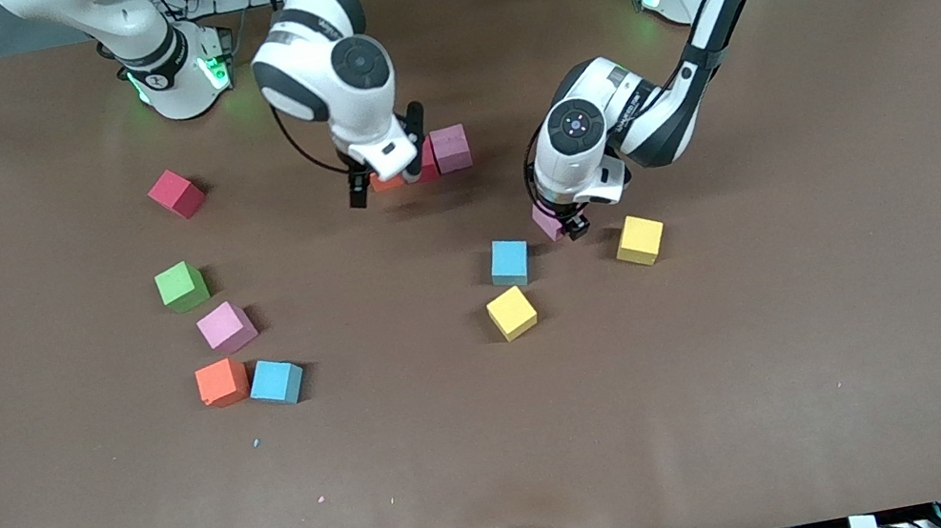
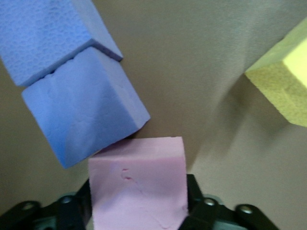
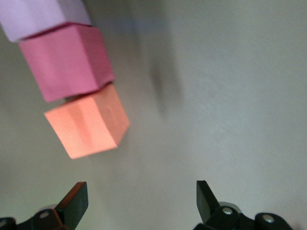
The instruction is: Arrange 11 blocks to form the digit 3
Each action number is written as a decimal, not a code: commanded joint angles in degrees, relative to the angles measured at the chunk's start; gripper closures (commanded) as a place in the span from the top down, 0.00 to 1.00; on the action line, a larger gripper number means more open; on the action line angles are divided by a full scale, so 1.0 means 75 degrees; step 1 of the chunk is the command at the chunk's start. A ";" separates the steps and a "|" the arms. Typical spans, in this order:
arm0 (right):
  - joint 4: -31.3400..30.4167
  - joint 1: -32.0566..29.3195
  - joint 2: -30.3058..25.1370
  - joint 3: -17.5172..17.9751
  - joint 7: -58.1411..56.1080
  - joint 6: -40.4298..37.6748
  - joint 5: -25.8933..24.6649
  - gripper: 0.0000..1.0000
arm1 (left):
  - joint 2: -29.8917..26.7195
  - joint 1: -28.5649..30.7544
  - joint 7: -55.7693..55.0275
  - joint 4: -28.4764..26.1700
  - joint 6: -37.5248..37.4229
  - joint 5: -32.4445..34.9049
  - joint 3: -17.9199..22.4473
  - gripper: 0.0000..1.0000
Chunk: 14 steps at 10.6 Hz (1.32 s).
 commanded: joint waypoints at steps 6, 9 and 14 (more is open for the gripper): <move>0.1428 -0.1013 -0.0233 -0.2632 -0.0094 -0.1311 0.0304 1.00 | -0.0002 -0.0131 0.0277 0.0862 -0.0568 0.0278 -0.0052 0.00; 0.1405 -0.1119 0.0106 -0.3359 0.1217 -0.1160 0.0316 1.00 | 0.0057 -0.0096 0.0277 0.1753 -0.0839 -0.0527 -0.0041 0.00; 0.1136 -0.1271 0.0844 -0.3607 0.1842 0.0139 0.0550 1.00 | 0.0910 -0.0844 -0.0726 0.3346 -0.0969 -0.1280 -0.0006 0.00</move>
